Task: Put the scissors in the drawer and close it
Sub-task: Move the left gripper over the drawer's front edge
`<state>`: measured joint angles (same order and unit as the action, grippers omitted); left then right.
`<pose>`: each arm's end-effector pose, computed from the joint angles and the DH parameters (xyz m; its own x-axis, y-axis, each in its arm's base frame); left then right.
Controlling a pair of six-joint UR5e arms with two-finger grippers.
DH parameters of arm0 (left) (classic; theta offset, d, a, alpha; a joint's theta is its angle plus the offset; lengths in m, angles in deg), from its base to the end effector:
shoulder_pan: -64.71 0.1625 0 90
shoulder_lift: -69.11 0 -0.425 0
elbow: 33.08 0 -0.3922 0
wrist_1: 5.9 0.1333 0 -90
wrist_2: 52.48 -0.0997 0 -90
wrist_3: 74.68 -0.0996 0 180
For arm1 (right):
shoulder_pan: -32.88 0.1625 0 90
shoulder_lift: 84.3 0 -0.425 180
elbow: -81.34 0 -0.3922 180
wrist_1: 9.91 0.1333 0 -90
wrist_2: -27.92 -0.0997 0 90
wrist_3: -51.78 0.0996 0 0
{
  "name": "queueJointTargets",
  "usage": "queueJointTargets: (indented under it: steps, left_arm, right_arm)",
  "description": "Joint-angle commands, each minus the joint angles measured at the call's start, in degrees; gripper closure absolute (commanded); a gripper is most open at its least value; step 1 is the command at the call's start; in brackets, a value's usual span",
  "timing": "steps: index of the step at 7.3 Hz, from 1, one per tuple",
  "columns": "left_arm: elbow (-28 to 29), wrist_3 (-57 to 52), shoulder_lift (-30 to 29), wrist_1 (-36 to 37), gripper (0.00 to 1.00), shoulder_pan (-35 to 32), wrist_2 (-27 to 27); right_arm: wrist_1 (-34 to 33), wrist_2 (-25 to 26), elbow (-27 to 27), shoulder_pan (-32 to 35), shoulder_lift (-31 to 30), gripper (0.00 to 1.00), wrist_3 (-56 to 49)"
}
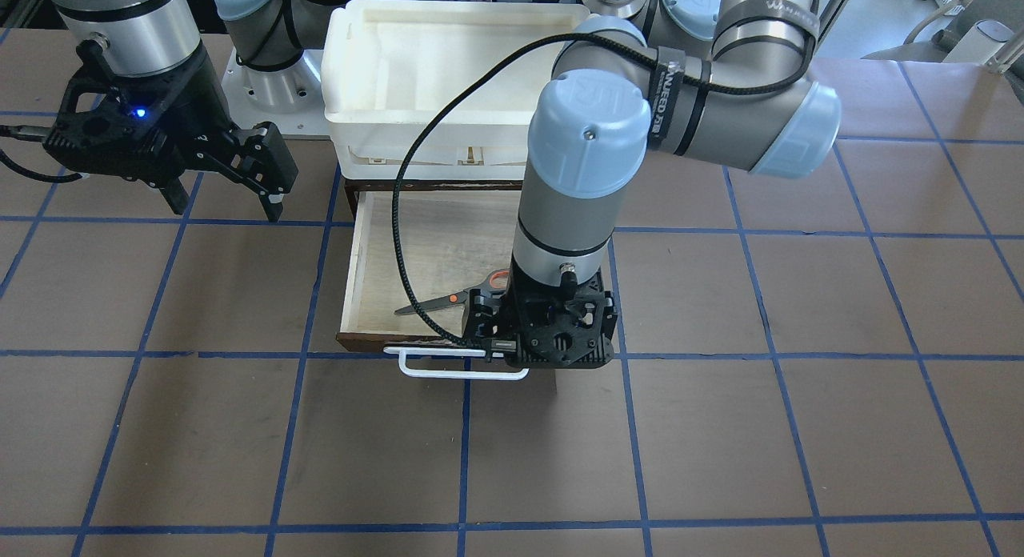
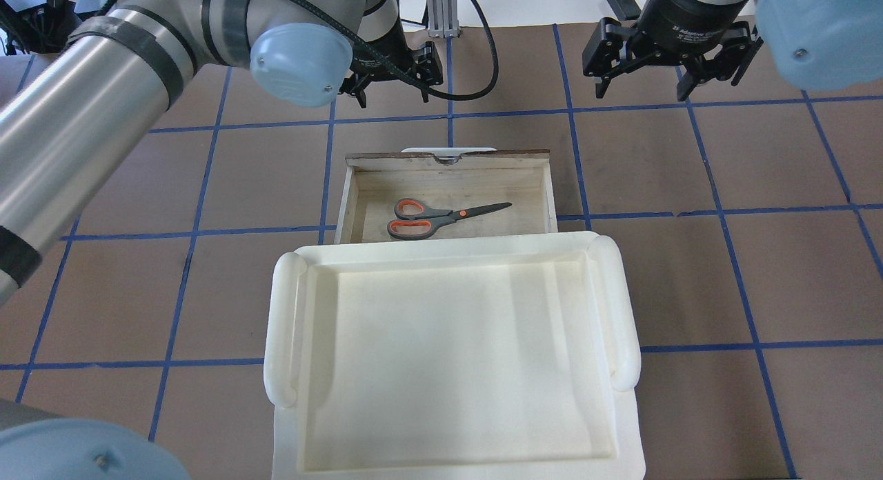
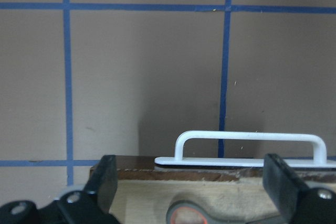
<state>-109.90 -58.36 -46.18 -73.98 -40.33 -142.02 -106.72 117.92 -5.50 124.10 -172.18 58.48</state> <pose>-0.3060 -0.6221 0.3833 -0.9983 -0.0171 0.0555 -0.0259 0.9866 -0.1613 0.1443 -0.5173 0.5093 -0.9954 0.0944 -0.0159 0.0957 0.9861 -0.1356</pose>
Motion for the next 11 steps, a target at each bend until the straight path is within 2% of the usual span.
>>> queueJointTargets:
  steps: [1,4,6,7,11]
  left_arm:
    - [0.3,4.3,-4.5,6.4,0.0,-1.4,3.9]
    - [0.8,5.2,-8.4,4.4,0.0,-2.8,3.2]
    - [4.4,3.5,-10.1,1.3,0.0,-3.2,-0.5]
    - [6.7,2.6,-11.8,1.3,0.0,-3.2,-0.6]
    - [7.6,6.0,-14.9,1.4,0.0,-3.3,-2.0]
  right_arm:
    - [-0.3,0.3,0.0,-0.1,0.0,0.0,-0.5]
    - [-0.8,0.3,-0.1,-0.1,0.2,0.0,-0.5]
    - [-1.0,0.3,-0.5,-0.1,0.3,0.0,-0.5]
    - [-0.9,0.4,-0.5,-0.2,0.0,0.0,-0.5]
    - [-0.9,0.4,-0.9,-0.7,0.1,0.0,-0.5]
